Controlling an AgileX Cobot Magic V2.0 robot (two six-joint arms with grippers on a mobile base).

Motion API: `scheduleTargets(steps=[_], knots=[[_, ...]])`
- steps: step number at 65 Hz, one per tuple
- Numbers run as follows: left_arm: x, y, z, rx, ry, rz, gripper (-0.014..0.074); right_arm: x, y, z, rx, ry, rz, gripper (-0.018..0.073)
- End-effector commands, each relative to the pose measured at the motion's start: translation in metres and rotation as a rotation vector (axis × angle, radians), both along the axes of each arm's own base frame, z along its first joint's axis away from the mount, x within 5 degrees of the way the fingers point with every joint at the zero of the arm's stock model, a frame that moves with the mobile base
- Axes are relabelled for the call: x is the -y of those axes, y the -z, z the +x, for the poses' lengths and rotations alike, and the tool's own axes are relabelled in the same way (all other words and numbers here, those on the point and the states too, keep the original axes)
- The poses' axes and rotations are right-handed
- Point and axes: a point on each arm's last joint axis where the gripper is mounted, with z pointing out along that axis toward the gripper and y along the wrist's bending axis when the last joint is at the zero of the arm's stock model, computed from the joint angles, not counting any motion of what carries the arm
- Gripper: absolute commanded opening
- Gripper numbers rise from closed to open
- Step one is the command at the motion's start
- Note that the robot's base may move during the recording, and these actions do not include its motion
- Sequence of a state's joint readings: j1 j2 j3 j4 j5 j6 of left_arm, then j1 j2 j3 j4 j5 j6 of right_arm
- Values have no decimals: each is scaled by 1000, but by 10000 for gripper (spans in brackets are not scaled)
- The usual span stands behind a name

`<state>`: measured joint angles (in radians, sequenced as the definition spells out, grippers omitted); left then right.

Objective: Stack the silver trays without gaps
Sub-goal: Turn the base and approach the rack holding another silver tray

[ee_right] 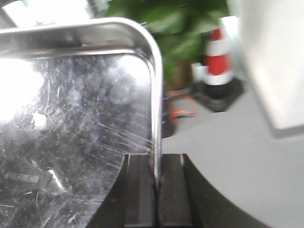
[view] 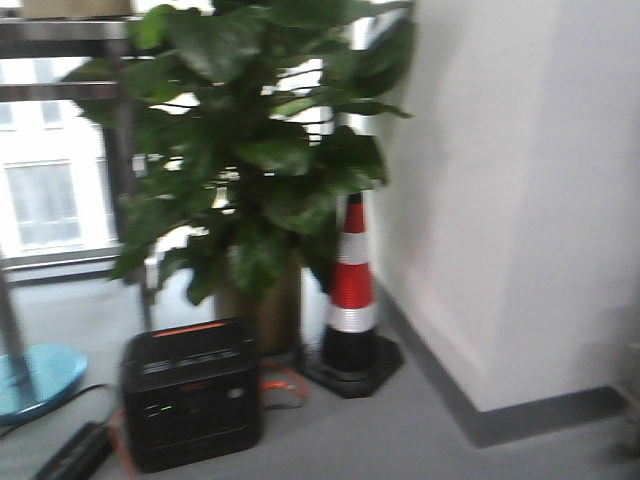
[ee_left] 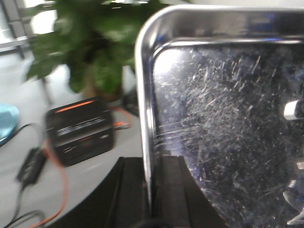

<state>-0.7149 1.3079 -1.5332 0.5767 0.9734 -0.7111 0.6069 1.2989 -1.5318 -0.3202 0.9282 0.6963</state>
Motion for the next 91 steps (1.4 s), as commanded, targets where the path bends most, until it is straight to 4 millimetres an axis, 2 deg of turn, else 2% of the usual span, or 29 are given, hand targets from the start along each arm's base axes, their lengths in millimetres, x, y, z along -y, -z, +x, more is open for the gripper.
scheduleTargets(steps=[1, 91], knots=[[-5, -6, -2, 36, -12, 23, -16, 5, -8, -1, 62, 9, -16, -57], [-5, -7, -2, 39, -13, 26, -16, 5, -8, -1, 62, 9, -16, -57]])
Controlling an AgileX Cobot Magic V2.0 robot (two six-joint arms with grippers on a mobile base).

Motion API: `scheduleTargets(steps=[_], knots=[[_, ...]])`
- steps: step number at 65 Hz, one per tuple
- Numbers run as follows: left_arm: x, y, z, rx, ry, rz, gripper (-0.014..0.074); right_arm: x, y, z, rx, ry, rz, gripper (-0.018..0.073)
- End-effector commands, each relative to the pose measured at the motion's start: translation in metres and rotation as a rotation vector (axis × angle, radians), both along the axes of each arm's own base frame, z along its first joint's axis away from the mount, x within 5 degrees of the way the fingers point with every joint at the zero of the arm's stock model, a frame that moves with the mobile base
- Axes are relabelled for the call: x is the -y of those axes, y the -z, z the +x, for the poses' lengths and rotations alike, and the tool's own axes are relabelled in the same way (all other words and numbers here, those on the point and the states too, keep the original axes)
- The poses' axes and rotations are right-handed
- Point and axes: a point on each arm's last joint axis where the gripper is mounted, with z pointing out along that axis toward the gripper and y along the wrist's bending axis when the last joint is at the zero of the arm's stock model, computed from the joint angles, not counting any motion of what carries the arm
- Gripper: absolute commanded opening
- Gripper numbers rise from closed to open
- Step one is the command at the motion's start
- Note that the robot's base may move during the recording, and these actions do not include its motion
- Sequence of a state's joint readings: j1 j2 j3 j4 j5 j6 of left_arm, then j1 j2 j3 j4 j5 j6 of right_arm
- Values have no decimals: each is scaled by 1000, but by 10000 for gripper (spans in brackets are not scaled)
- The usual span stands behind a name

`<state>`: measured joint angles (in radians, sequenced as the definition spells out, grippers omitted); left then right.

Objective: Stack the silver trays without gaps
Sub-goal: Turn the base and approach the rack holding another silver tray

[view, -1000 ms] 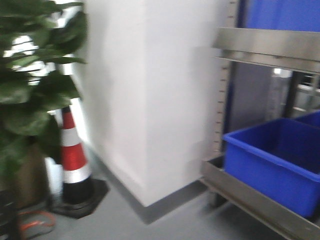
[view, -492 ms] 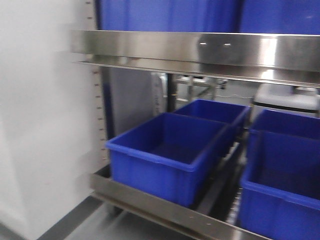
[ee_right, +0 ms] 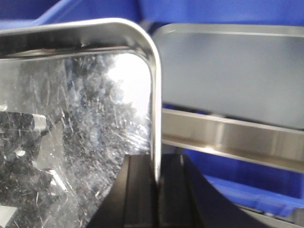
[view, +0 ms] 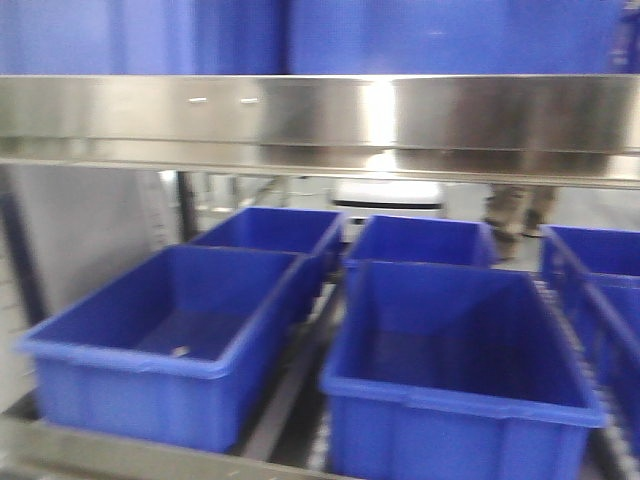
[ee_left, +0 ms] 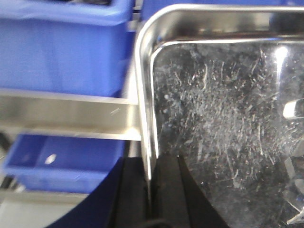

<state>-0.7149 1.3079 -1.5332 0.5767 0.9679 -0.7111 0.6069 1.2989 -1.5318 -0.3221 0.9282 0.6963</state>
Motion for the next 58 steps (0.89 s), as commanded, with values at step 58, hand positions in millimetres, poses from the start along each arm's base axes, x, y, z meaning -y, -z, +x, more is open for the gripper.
scheduleTargets(steps=[58], knots=[[-6, -6, -2, 37, -18, 31, -16, 5, -8, -1, 61, 8, -14, -57]])
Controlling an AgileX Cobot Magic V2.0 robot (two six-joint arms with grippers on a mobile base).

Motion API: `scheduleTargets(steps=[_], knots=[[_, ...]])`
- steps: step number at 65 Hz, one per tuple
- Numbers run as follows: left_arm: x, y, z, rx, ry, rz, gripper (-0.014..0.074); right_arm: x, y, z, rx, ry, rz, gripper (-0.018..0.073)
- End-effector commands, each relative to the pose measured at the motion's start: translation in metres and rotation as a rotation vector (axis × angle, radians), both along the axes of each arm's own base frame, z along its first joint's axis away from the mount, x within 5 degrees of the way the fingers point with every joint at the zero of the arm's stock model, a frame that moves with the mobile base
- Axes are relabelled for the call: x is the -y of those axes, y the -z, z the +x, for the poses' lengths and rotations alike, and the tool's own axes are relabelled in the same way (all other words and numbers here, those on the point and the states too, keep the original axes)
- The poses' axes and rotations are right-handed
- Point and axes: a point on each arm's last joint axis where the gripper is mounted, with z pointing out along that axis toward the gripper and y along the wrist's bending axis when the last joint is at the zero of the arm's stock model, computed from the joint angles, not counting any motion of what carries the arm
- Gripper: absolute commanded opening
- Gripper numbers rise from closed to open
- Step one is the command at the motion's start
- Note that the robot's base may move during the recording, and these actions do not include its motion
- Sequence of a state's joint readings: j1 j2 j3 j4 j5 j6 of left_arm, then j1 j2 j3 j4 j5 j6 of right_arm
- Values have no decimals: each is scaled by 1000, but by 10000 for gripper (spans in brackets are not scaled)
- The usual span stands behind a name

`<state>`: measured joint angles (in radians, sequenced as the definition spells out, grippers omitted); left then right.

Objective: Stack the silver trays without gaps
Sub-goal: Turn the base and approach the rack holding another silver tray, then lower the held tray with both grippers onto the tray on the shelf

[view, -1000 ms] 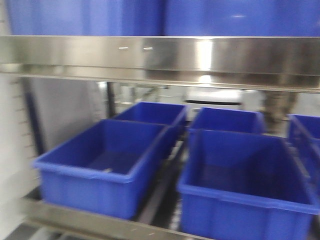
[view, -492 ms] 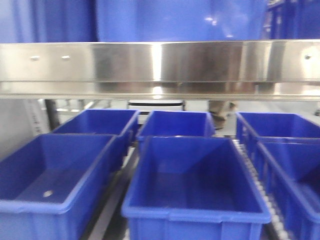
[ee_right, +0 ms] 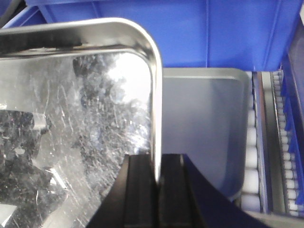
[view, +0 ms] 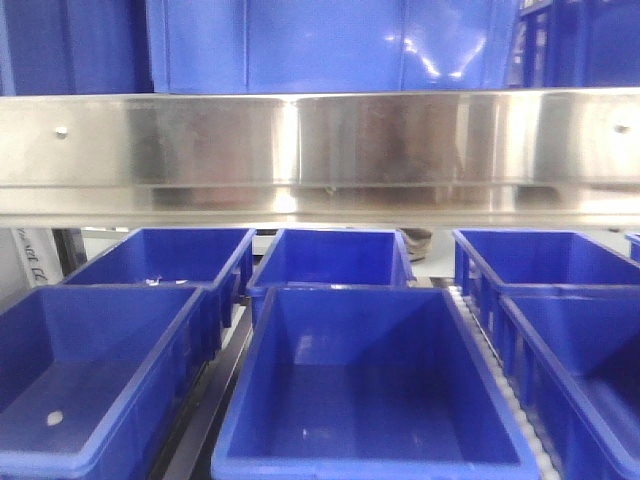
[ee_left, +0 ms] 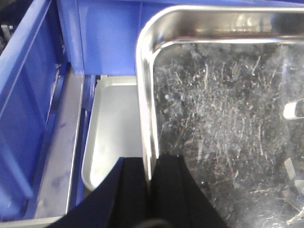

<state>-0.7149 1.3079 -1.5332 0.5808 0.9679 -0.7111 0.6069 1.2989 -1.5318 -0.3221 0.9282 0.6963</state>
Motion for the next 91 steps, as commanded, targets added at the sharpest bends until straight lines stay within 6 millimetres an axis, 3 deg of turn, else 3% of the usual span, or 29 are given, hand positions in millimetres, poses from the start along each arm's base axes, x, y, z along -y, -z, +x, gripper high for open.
scheduleTargets(steps=[1, 91], knots=[[-6, -6, -2, 35, -16, 28, -16, 5, -8, -1, 61, 8, -14, -57], [-10, -10, 0, 88, -44, 89, -16, 5, -8, -1, 61, 8, -14, -57]])
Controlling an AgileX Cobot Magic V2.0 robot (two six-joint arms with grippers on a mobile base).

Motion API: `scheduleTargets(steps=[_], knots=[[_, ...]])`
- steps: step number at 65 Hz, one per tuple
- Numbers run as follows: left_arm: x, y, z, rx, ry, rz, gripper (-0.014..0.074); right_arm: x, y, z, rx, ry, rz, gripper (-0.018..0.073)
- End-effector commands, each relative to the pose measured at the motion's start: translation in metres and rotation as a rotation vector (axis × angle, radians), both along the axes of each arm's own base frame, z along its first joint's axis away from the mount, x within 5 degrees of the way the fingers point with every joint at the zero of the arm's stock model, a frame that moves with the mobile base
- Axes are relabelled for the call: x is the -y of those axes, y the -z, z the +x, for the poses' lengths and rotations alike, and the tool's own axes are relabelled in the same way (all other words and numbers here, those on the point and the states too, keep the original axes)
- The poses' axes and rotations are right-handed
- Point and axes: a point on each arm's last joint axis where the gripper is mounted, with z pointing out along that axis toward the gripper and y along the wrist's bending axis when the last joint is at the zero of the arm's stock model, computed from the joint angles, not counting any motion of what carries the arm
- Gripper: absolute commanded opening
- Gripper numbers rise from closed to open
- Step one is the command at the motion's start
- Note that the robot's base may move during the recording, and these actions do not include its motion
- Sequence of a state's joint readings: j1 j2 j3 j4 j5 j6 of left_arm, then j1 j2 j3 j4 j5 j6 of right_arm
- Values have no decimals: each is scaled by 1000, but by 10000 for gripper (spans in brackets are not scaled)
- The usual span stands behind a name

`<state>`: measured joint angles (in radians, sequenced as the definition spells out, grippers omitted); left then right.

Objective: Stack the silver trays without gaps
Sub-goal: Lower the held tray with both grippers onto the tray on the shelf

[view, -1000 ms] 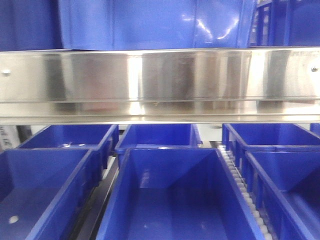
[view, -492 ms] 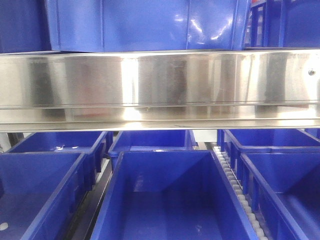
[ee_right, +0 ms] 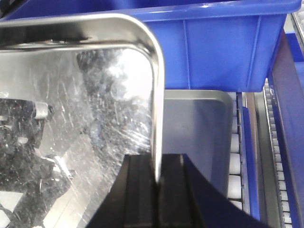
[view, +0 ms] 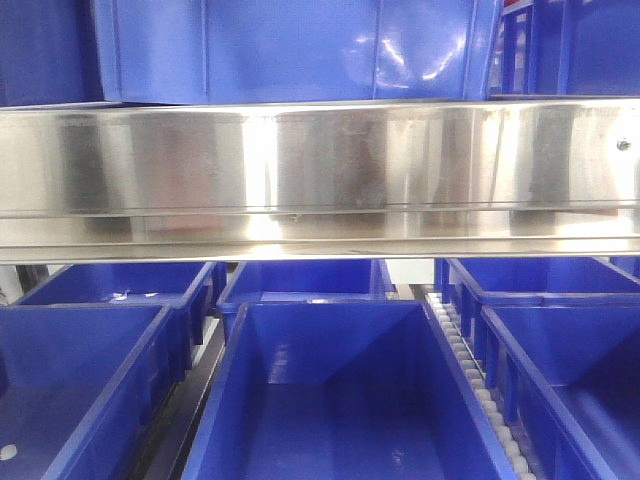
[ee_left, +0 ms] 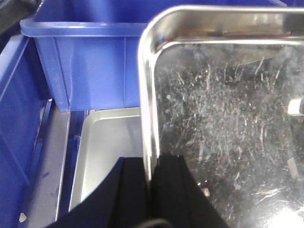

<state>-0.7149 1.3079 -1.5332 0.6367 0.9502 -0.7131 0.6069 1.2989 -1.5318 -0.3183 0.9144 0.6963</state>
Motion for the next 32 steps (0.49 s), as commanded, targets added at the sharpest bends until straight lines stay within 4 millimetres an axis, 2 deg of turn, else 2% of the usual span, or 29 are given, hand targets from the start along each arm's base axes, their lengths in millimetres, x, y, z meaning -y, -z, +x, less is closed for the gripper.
scheduleTargets(steps=[1, 19, 26, 32], knots=[[-8, -7, -2, 41, -36, 57, -16, 6, -7, -1, 52, 14, -24, -57], [-8, -7, -2, 42, -35, 57, -16, 4, -9, 1, 94, 0, -9, -57], [-4, -3, 3, 40, -28, 61, -16, -1, -7, 10, 119, -9, -12, -57], [-2, 6, 16, 12, -41, 65, -16, -8, 4, 22, 91, -6, -29, -57]])
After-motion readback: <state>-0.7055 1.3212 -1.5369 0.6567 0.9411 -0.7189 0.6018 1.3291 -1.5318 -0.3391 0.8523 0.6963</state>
